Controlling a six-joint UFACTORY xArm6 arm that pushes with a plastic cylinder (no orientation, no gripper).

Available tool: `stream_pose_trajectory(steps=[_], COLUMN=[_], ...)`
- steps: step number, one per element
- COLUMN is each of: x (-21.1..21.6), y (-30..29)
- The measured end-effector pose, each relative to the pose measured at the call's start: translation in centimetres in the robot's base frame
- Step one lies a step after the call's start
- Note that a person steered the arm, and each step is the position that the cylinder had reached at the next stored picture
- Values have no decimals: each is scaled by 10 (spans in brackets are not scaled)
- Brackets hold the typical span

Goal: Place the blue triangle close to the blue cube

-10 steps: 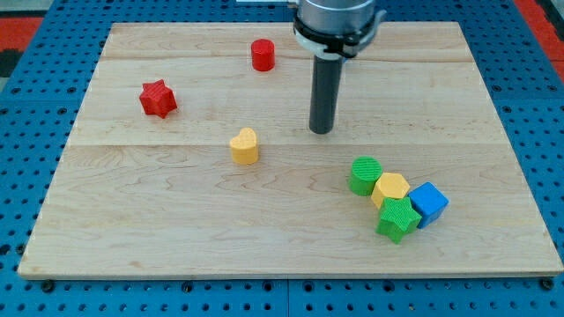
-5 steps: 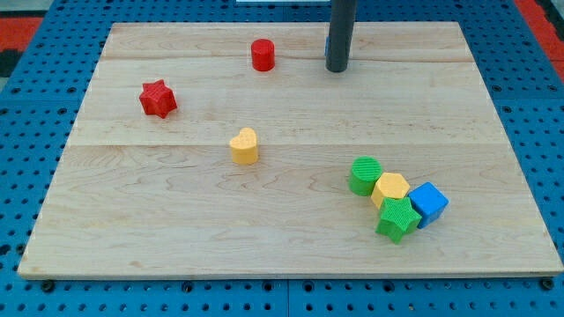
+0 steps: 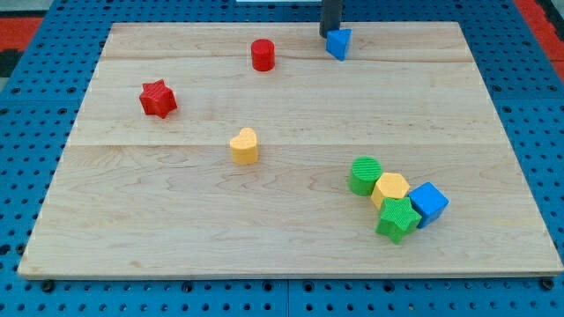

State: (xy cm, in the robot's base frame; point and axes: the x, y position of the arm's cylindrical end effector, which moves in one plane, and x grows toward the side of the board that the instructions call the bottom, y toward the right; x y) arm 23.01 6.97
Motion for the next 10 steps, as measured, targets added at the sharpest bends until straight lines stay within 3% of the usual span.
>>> stream_pose_trajectory(steps=[1,2,4,7,9,10], x=[34,41,27,170,159,204], y=[1,12,45,48,56,88])
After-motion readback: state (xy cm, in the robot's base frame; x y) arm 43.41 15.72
